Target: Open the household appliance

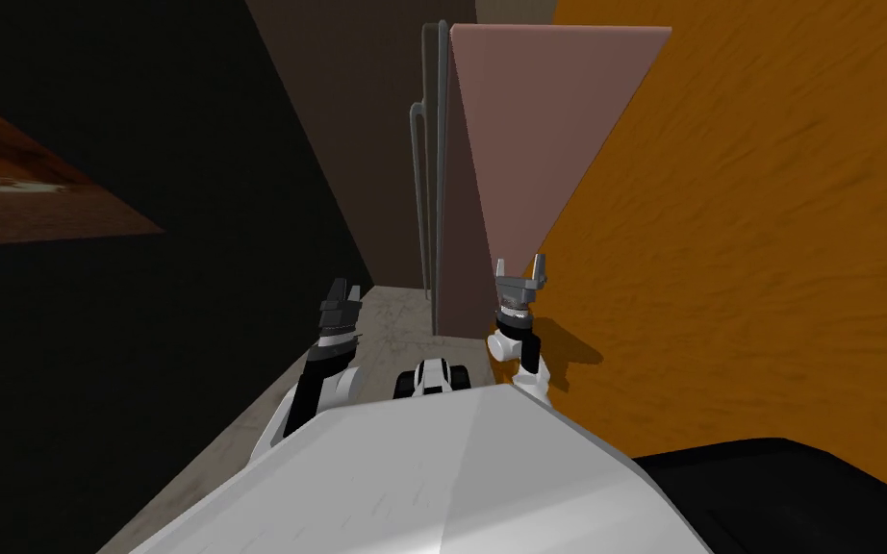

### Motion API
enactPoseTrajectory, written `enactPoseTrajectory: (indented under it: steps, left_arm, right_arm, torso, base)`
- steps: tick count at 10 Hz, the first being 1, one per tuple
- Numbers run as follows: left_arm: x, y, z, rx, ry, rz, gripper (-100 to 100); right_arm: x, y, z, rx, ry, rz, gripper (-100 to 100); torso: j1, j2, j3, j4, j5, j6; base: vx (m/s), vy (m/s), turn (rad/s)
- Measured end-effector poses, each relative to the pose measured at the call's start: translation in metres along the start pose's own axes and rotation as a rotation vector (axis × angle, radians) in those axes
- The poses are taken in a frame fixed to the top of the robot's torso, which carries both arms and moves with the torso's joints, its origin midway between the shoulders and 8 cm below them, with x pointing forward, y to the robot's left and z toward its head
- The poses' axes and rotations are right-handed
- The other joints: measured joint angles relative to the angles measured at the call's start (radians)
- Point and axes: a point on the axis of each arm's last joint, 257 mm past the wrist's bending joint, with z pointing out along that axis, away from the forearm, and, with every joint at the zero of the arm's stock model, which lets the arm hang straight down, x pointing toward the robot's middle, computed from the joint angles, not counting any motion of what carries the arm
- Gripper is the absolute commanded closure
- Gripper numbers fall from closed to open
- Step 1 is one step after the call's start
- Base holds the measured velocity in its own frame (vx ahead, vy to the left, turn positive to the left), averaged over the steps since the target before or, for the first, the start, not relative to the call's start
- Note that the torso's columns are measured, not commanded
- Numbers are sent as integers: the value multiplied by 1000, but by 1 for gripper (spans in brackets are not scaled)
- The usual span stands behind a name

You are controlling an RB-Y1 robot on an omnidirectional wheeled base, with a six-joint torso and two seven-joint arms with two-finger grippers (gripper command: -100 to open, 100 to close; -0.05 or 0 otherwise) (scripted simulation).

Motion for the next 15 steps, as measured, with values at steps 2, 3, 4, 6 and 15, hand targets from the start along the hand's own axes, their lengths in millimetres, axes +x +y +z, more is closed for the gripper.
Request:
enactPoseTrajectory:
  steps: [2, 3, 4, 6, 15]
  left_arm:
    - [0, 0, 0, 0, 0, 0, 0]
    - [0, 0, 0, 0, 0, 0, 0]
    - [0, 0, 0, 0, 0, 0, 0]
    - [0, 0, 0, 0, 0, 0, 0]
    - [0, 0, 0, 0, 0, 0, 0]
  right_arm:
    - [-2, 26, 10, -101, 0, 55, -100]
    - [-3, 37, 15, -141, -6, 84, -100]
    - [-1, 50, 20, -195, -7, 117, -100]
    - [-3, 73, 27, -286, -14, 175, -100]
    - [-26, 146, 46, -606, -56, 421, -100]
  torso:
    - [0, 1, 1, 0, 0, 0]
    - [-1, 2, 1, 1, 0, 1]
    - [-1, 2, 1, 1, 0, 0]
    - [0, 1, 1, 0, 0, 0]
    - [-1, 2, 1, 0, 0, 1]
  base:
    - [50, 16, 89]
    - [50, 9, 158]
    - [46, 7, 78]
    - [49, 8, 114]
    - [40, 4, 107]
